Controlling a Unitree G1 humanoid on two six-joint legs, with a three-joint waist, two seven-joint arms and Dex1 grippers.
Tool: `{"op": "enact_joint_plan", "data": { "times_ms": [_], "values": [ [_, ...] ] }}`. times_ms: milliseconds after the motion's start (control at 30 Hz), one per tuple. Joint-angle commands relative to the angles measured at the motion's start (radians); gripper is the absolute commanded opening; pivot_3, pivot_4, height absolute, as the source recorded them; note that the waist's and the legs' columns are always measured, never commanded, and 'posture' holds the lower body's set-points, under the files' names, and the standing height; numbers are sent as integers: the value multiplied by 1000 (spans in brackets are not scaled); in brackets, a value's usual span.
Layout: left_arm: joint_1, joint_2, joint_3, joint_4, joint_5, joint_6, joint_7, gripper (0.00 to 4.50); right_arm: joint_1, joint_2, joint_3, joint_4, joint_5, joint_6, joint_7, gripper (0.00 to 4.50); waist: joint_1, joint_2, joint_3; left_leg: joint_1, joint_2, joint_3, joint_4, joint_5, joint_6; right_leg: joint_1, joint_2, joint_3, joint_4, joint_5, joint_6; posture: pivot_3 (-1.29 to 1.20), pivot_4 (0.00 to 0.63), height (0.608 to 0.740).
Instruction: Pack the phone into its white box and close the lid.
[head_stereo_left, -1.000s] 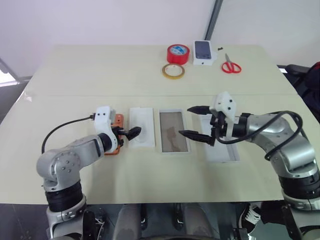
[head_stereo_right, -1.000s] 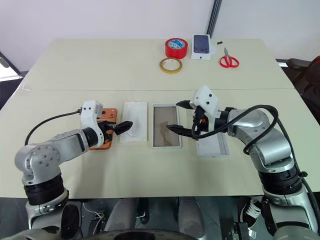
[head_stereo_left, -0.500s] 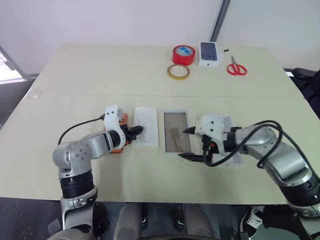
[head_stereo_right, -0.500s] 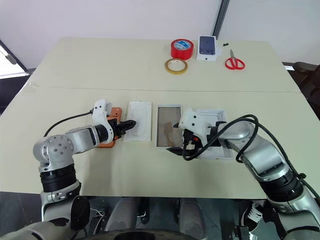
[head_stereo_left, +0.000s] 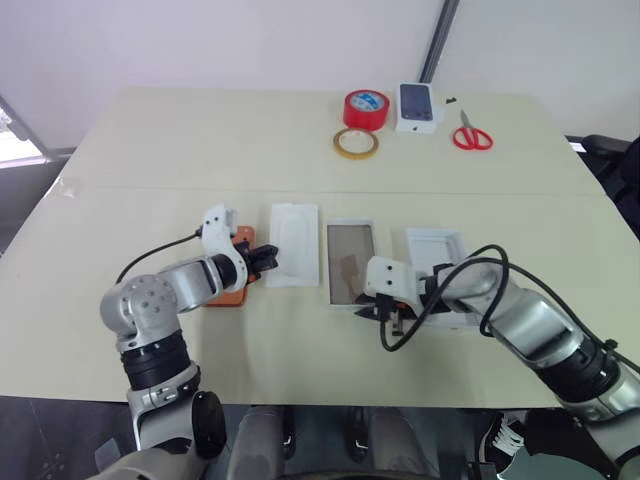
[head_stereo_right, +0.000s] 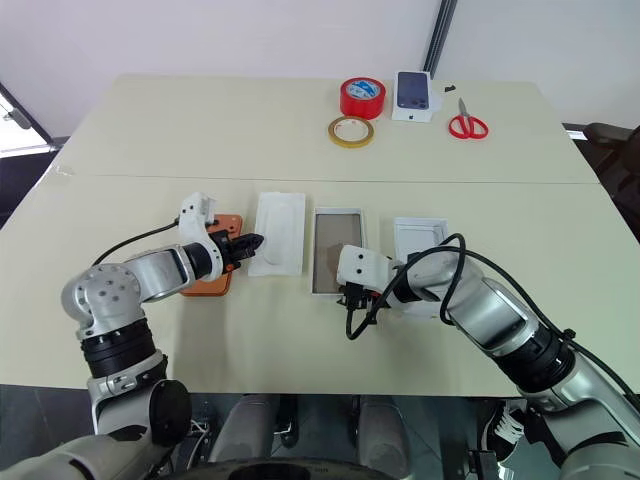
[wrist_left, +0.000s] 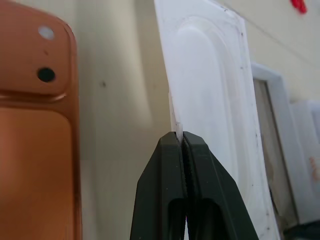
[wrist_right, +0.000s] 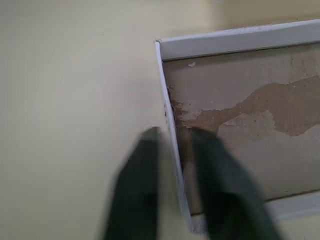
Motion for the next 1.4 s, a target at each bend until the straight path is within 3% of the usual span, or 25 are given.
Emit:
{"op": "enact_joint_plan", "data": {
  "times_ms": [33,467,567,700,933,1167,1400],
  "values": [
    [-32,-2,50,-54,-20,27,4,0,-24,15,19,-15,-30,-30,18,22,0,0,0,0,0,0,0,0,0,0,0,0,0,0,0,0,150,740],
    [-71,18,111,-97,6,92,2,0,-61,133,29,-20,-39,-27,29,22,-1,0,0,0,0,0,0,0,0,0,1,0,1,0,0,0,150,740],
    [-73,6,81,-114,14,102,7,0,-62,133,-32,-47,27,3,60,882,1,0,0,0,0,0,0,0,0,0,1,0,1,0,0,0,150,740],
    [-64,-46,39,-156,14,108,45,0,-66,103,-168,-42,76,38,38,2973,2,-1,0,0,0,0,1,0,0,1,0,0,1,0,0,0,150,740],
    [-9,-144,-75,-233,-16,108,141,0,-57,9,-316,66,107,11,53,2973,-1,-1,0,0,0,0,1,0,0,1,0,0,0,0,0,0,150,740],
    [27,-233,-137,-244,-21,108,240,0,-65,13,-315,142,84,-57,42,2973,0,-1,0,0,0,0,1,0,0,1,1,0,0,0,0,0,150,740],
    [34,-262,-132,-247,-46,108,297,0,-66,28,-307,162,73,-87,27,2973,0,-1,0,0,0,0,1,0,0,1,1,0,0,0,0,0,150,740]
  ]
}}
